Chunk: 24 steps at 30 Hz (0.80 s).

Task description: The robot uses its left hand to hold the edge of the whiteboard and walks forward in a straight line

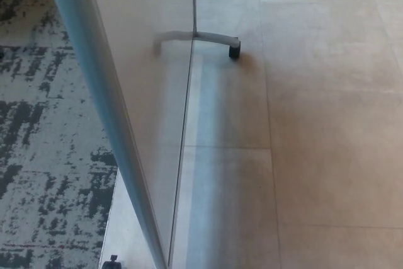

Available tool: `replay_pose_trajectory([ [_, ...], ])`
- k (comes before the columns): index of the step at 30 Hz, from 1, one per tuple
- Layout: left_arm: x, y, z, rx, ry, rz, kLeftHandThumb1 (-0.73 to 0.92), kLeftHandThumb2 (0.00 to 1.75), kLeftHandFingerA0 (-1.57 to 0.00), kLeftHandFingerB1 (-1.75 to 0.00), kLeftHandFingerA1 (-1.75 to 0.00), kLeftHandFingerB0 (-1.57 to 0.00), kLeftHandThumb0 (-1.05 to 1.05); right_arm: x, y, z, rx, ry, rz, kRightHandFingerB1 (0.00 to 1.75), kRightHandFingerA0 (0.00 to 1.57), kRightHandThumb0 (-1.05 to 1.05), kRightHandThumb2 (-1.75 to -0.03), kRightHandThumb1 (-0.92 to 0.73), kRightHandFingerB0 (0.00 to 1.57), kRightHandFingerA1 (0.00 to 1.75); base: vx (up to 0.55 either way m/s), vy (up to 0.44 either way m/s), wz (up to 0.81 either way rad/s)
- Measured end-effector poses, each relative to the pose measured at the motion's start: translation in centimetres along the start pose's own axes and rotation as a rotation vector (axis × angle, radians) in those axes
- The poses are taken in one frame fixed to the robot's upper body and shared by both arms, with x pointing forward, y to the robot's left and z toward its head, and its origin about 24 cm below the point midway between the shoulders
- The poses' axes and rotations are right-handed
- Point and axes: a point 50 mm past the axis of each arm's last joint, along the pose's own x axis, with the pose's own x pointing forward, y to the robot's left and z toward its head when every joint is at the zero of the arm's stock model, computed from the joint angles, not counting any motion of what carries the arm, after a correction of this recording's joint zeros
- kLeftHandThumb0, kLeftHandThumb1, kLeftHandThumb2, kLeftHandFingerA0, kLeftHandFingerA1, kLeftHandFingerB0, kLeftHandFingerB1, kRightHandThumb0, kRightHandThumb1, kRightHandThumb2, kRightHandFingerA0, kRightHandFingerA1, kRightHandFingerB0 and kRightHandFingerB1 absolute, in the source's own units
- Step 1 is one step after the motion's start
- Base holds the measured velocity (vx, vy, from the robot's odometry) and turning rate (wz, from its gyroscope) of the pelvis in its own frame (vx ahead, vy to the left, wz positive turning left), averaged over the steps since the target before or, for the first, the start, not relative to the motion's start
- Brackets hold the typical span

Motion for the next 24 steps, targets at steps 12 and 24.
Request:
replay_pose_trajectory([
  [12, 0.9, -2.7, 7.5, -0.04, -0.262, -0.136, 0.48, 0.55, -0.02, -0.36, -0.51, -0.1, -0.82, 0.2, 0.1, 0.5, -0.01, -0.016, -0.002, 0.33, 0.42, -0.39, -0.56, -0.52, 0.37, 0.47, 0.0, 0.0, 0.0],
  [24, 0.8, -5.3, 11.4, -0.043, -0.32, -0.276, 0.38, 0.87, -0.04, -0.19, -0.25, 0.0, -0.72, 0.4, -0.2, 0.8, -0.019, -0.027, -0.006, 0.34, 0.42, -0.38, -0.56, -0.53, 0.36, 0.48, 0.0, 0.0, 0.0],
])
